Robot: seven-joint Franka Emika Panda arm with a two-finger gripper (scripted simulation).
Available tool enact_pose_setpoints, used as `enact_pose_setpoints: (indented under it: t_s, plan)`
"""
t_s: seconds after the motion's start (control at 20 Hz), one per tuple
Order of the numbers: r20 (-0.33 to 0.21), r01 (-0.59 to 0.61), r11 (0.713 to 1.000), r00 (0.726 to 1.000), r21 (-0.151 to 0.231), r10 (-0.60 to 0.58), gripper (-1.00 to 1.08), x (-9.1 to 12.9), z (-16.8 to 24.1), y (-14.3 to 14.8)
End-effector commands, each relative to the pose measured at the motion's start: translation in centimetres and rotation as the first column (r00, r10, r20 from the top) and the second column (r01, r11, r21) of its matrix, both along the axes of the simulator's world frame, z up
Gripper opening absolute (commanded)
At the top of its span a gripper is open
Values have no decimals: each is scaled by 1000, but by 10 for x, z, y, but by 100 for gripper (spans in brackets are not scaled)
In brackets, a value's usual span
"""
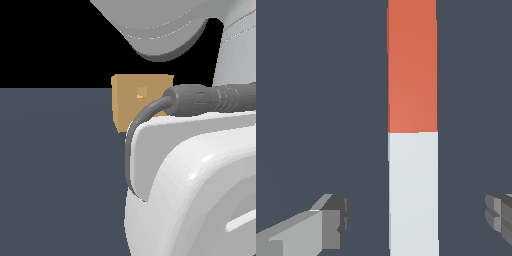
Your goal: Insert the peg into the horizontal hole in a box.
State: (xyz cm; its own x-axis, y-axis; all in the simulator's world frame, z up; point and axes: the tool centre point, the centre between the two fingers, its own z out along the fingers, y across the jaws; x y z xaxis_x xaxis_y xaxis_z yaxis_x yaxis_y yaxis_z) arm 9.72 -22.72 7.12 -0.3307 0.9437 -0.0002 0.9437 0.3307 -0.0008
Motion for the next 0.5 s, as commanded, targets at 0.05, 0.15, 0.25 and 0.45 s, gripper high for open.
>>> enact_pose_setpoints:
  t_s: [0.05, 0.15, 0.25, 0.45]
  plan:
    - [1, -6, 1000, 1000, 0, 6, 100, 3, -1, -3]
    - [1, -7, 1000, 1000, 0, 7, 100, 4, -2, -4]
    - [1, -8, 1000, 1000, 0, 8, 100, 4, -2, -4]
    - [0, -7, 1000, 1000, 0, 7, 100, 4, -5, -4]
